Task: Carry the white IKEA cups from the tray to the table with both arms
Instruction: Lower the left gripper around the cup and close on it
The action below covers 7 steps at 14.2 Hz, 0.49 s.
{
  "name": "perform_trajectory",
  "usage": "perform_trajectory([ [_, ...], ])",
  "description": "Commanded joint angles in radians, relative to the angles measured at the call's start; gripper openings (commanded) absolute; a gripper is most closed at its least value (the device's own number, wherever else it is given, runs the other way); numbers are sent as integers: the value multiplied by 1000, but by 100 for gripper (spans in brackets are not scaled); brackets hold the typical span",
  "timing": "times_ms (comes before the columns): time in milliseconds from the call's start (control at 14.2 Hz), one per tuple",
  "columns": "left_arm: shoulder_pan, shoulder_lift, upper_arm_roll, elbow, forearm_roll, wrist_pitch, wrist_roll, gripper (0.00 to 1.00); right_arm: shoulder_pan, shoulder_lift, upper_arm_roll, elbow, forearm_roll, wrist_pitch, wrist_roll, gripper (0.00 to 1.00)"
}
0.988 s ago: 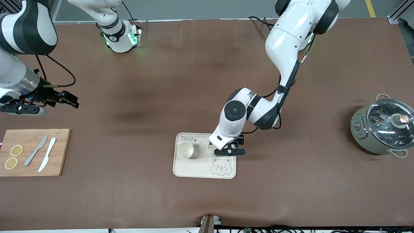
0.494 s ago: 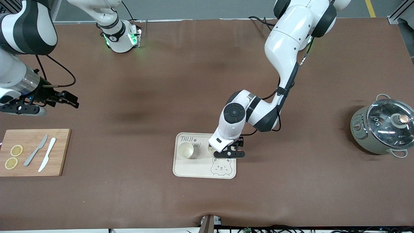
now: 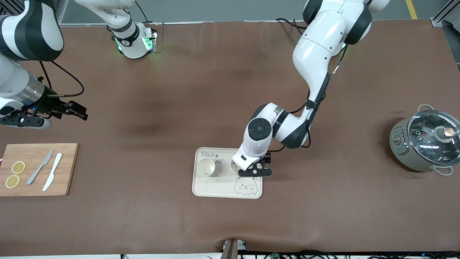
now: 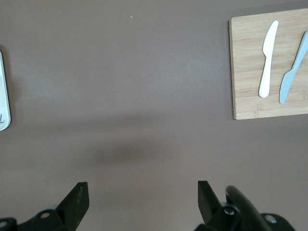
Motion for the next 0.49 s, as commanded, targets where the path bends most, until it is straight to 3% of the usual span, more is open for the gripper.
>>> perform_trajectory([
  [0,-6,22,10,44,11,-19,-10,100,5,-19,-3,-17,-13,1,0,100],
  [423,-8,36,7,59,11,-18,-10,100,5,-19,-3,-17,-13,3,0,100],
])
